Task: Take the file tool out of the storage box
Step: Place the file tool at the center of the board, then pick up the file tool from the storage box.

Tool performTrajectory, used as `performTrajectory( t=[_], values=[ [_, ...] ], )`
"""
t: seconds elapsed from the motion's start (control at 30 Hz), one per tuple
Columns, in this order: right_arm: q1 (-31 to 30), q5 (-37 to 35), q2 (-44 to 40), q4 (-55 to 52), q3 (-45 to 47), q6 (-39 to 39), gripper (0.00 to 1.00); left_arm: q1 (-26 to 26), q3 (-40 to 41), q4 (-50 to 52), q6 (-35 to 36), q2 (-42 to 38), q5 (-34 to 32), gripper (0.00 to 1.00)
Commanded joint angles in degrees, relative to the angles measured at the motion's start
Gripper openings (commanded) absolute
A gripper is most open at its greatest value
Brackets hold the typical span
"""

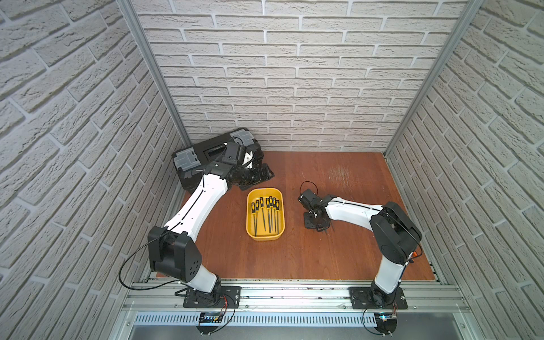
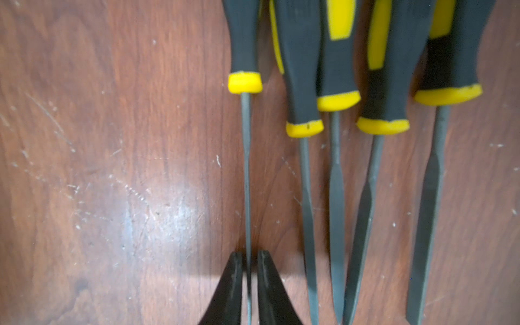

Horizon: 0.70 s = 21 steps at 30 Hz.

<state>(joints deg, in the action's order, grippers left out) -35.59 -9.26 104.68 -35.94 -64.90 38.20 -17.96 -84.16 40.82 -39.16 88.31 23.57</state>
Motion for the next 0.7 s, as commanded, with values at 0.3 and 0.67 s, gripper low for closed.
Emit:
performTrajectory(
  t=[0.3, 0.67],
  values=[
    [0.26, -1.75, -3.31, -1.75, -0.59, -1.74, 0.25, -0.17, -0.04, 1.98, 1.6, -0.78, -2.0, 0.98],
    [0.59, 0.13, -14.52, -10.55, -6.07, -7.18, 0.37, -3.83, -2.72, 6.45, 5.08, 4.88, -9.65, 0.98]
  ],
)
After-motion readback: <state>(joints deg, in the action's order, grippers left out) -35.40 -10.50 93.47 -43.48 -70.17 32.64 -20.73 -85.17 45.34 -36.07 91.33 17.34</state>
